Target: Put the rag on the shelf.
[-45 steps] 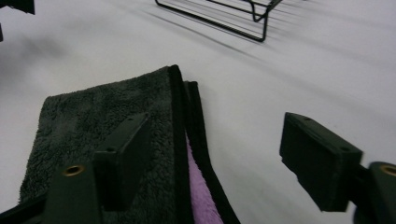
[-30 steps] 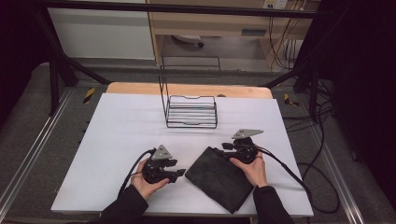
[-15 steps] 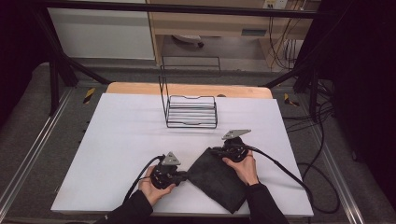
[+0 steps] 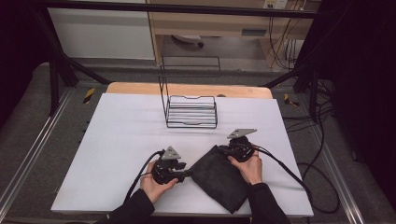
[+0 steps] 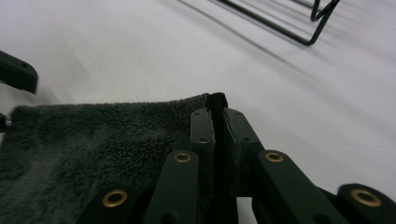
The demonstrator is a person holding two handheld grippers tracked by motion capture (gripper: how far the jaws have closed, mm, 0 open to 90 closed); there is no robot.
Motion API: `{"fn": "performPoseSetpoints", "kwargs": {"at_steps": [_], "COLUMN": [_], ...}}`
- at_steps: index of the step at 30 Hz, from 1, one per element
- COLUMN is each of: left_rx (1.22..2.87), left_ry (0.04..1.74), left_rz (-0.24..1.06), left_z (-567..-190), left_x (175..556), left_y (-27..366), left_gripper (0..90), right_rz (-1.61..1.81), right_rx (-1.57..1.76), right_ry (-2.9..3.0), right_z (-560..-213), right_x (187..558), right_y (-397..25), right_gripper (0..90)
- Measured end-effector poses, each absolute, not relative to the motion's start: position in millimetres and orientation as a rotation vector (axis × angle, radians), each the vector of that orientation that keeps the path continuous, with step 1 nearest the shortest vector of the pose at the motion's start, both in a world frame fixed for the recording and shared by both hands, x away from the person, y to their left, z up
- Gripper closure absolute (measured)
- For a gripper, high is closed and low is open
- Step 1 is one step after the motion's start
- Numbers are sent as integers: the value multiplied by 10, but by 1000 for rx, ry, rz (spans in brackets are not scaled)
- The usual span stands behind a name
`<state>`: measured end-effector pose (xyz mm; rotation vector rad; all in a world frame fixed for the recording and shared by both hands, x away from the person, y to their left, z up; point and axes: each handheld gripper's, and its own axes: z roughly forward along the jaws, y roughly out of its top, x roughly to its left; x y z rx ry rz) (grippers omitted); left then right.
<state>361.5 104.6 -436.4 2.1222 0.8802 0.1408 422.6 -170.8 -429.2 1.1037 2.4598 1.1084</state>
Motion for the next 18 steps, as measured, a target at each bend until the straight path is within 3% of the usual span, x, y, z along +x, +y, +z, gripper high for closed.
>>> {"fn": "performPoseSetpoints", "kwargs": {"at_steps": [7,9,12,18], "left_rx": [2125,2137,2138,2166], "left_ry": [916,932,937,925], "left_rz": [86,56,26,23], "left_z": [-4433,-4472,-4494,-4466], "left_x": [3667,3673,3671,3653], "left_y": [1033,1022,1009,970], "left_gripper": [613,634,703,816], "right_rz": [1115,1112,1114,1146], "right_rx": [1109,1126,1135,1147], "right_ry": [2453,2470,2502,2544], "right_z": [-4357,-4394,-4451,-4466], "right_x": [4280,4292,4319,4334], "right_y": [-1685,-1668,-1643,-1640], "right_gripper": [619,594,595,751]}}
